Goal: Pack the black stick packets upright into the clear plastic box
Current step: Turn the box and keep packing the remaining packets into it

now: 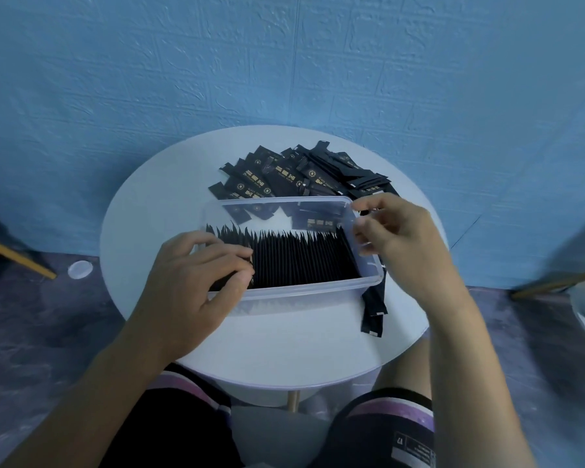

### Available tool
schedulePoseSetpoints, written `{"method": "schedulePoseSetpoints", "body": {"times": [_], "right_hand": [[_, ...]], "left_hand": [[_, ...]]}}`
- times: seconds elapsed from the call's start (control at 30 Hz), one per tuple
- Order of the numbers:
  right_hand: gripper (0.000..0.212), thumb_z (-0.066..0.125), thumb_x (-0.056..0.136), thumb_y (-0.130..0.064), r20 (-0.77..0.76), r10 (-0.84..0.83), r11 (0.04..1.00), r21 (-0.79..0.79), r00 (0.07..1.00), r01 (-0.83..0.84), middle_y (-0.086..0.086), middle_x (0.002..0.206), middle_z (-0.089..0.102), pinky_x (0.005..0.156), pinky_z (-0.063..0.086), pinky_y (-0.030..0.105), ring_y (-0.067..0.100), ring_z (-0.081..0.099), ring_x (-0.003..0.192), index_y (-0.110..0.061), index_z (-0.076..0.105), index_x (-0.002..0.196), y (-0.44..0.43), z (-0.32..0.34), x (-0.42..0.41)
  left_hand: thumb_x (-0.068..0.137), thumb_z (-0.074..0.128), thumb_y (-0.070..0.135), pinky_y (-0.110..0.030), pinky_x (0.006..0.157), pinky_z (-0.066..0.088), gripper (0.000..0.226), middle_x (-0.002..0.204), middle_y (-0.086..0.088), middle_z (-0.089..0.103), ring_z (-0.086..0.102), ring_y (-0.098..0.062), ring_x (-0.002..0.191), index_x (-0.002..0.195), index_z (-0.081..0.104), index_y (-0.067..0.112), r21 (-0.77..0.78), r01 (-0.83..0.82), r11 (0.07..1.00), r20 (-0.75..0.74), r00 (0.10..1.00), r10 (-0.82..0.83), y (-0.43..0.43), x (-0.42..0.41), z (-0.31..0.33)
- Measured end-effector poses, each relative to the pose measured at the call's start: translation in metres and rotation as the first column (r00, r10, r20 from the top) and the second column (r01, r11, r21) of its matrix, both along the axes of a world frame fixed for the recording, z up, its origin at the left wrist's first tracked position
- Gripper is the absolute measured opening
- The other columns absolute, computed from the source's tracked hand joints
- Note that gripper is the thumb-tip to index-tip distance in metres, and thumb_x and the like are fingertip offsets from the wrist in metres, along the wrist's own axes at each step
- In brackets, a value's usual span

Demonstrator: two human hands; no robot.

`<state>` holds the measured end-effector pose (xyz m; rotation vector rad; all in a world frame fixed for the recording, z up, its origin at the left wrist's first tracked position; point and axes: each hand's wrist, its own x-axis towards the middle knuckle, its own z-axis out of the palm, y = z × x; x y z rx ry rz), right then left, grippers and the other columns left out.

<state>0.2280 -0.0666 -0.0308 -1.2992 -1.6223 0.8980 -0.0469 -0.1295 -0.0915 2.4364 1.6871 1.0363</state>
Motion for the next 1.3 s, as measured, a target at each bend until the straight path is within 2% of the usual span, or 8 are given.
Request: {"method": "schedulePoseSetpoints", "body": {"times": [0.1, 0.2, 0.27, 0.5, 0.7, 0.9, 1.13, 1.3], "right_hand": [[0.024, 0.058, 0.098, -0.008, 0.031, -0.155, 0.988, -0.02, 0.987, 0.155, -0.003, 0.076, 0.069, 0.064, 0.056, 0.03, 0.012, 0.065, 0.066, -0.03, 0.066, 0.095, 0.0, -0.012, 0.023], [0.008, 0.065, 0.091, -0.034, 0.336, -0.19, 0.963, -0.12, 0.923, 0.241, -0.011, 0.085, 0.069, 0.077, 0.056, 0.043, 0.021, 0.069, 0.078, -0.035, 0.062, 0.099, -0.001, -0.033, 0.038], [0.025, 0.066, 0.091, -0.043, 0.536, -0.129, 0.94, -0.201, 0.834, 0.274, -0.007, 0.097, 0.067, 0.08, 0.05, 0.038, 0.025, 0.066, 0.086, -0.031, 0.057, 0.111, -0.007, -0.04, 0.04], [0.053, 0.073, 0.087, -0.043, 0.664, -0.051, 0.909, -0.278, 0.746, 0.31, -0.004, 0.099, 0.065, 0.076, 0.039, 0.033, 0.023, 0.059, 0.096, -0.02, 0.05, 0.128, -0.017, -0.038, 0.036], [0.038, 0.07, 0.089, -0.029, 0.619, 0.042, 0.872, -0.406, 0.784, 0.274, -0.007, 0.095, 0.066, 0.077, 0.045, 0.033, 0.022, 0.062, 0.094, -0.024, 0.051, 0.121, -0.015, -0.033, 0.045], [0.006, 0.067, 0.086, -0.026, 0.597, 0.09, 0.884, -0.416, 0.797, 0.212, 0.0, 0.083, 0.07, 0.066, 0.048, 0.032, 0.02, 0.065, 0.076, -0.023, 0.063, 0.089, -0.013, -0.034, 0.051], [0.016, 0.061, 0.09, -0.025, 0.456, 0.011, 0.927, -0.339, 0.89, 0.162, 0.007, 0.072, 0.069, 0.072, 0.059, 0.05, 0.026, 0.064, 0.059, -0.013, 0.063, 0.08, -0.019, -0.012, 0.067], [0.016, 0.06, 0.097, -0.017, 0.152, -0.019, 0.987, -0.153, 0.988, 0.042, 0.018, 0.071, 0.064, 0.05, 0.049, 0.026, 0.017, 0.053, 0.057, -0.001, 0.059, 0.092, -0.018, 0.023, 0.037]], "left_hand": [[0.1, 0.045, 0.037, -0.047, 0.099, 0.041, 0.034, 0.113, 0.016, 0.072, 0.058, -0.017, 0.111, 0.092, 0.077, 0.027, 0.006, -0.004, 1.0, -0.001, 1.0, 0.004, 0.001, 0.0, -0.001], [0.1, 0.046, 0.038, -0.049, 0.099, 0.042, 0.034, 0.112, 0.017, 0.072, 0.058, -0.018, 0.111, 0.091, 0.077, 0.028, 0.003, -0.012, 1.0, 0.014, 1.0, 0.012, 0.0, 0.002, -0.001], [0.099, 0.046, 0.038, -0.049, 0.099, 0.042, 0.033, 0.112, 0.018, 0.072, 0.058, -0.017, 0.111, 0.091, 0.077, 0.028, 0.007, -0.016, 1.0, 0.024, 1.0, 0.015, 0.001, 0.002, -0.001], [0.099, 0.047, 0.037, -0.046, 0.1, 0.04, 0.033, 0.111, 0.016, 0.072, 0.056, -0.014, 0.11, 0.089, 0.077, 0.027, 0.027, -0.01, 1.0, 0.029, 1.0, 0.01, 0.001, 0.003, -0.001], [0.099, 0.047, 0.037, -0.043, 0.1, 0.038, 0.032, 0.111, 0.017, 0.072, 0.054, -0.011, 0.112, 0.089, 0.076, 0.027, 0.04, -0.01, 0.999, 0.018, 1.0, 0.009, 0.0, 0.003, -0.001], [0.099, 0.046, 0.037, -0.041, 0.101, 0.037, 0.034, 0.111, 0.016, 0.073, 0.054, -0.009, 0.112, 0.089, 0.077, 0.026, 0.038, -0.009, 0.999, 0.022, 1.0, 0.008, 0.001, 0.003, -0.001], [0.099, 0.047, 0.037, -0.041, 0.101, 0.037, 0.033, 0.11, 0.016, 0.073, 0.05, -0.005, 0.111, 0.089, 0.077, 0.026, 0.045, -0.011, 0.999, 0.034, 0.999, 0.01, 0.0, 0.005, 0.0], [0.099, 0.047, 0.036, -0.037, 0.101, 0.036, 0.034, 0.109, 0.015, 0.073, 0.047, 0.0, 0.11, 0.088, 0.077, 0.024, 0.053, -0.011, 0.999, 0.037, 0.999, 0.009, 0.0, 0.006, 0.0]]}}
